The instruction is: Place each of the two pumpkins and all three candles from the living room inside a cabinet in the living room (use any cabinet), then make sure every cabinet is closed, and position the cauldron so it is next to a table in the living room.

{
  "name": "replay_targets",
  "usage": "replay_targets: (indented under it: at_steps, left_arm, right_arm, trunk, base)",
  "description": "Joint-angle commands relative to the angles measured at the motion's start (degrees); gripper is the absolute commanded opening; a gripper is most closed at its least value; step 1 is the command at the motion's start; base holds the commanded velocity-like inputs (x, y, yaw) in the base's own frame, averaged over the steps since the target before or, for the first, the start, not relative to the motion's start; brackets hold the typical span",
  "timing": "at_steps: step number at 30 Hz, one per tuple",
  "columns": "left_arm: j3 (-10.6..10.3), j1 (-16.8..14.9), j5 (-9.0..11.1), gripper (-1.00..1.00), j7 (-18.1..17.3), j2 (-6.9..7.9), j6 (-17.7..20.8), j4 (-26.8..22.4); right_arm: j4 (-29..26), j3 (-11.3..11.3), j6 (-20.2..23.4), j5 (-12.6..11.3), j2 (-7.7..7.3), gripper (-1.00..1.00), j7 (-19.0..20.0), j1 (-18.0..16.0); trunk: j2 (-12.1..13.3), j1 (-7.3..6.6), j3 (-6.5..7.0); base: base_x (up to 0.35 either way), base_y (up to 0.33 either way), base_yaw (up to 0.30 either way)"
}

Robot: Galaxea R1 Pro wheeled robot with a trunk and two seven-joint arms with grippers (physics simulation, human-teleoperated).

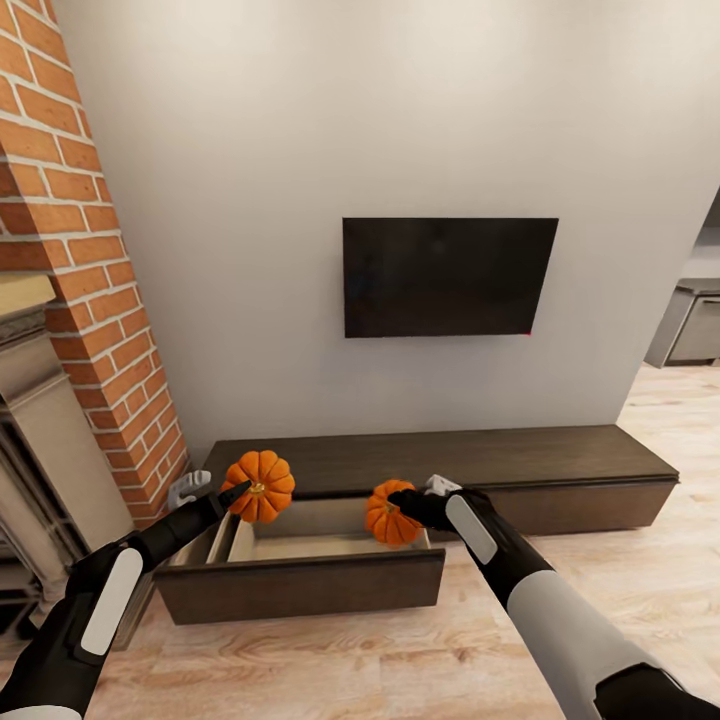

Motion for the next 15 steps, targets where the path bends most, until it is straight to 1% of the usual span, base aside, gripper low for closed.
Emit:
replay_targets:
  at_steps: [1,3,6,10,15]
  left_arm:
    - [0.09,-0.04,0.31,-1.00,0.05,-0.01,0.43,-0.03]
    - [0.09,-0.04,0.31,-1.00,0.05,-0.03,0.43,-0.04]
    - [0.07,-0.06,0.31,-1.00,0.25,-0.04,0.42,0.00]
    - [0.07,-0.12,0.34,-1.00,1.30,-0.04,0.49,0.04]
    - [0.06,-0.13,0.32,-1.00,1.62,-0.04,0.44,0.05]
  right_arm:
    - [-0.12,0.26,-0.04,-0.22,0.54,-1.00,-1.69,-0.08]
    - [-0.11,0.72,-0.35,1.41,2.32,-1.00,-4.37,-0.09]
    - [-0.06,0.95,-0.57,3.29,3.37,-1.00,-5.67,-0.19]
    - [0.01,1.05,-1.44,4.13,3.81,-1.00,-6.17,-0.33]
    - [0.06,1.09,-2.27,4.28,3.92,-1.00,-6.28,-0.36]
  trunk:
    - [-0.09,0.02,-0.09]
    - [-0.09,0.02,-0.09]
    - [-0.09,0.02,-0.09]
    - [-0.09,0.02,-0.09]
    - [-0.09,0.02,-0.09]
  base:
    - [0.024,-0.005,0.000]
    - [0.012,-0.002,0.000]
    - [0.031,-0.001,0.000]
    - [0.170,0.000,0.000]
    - [0.110,0.013,0.000]
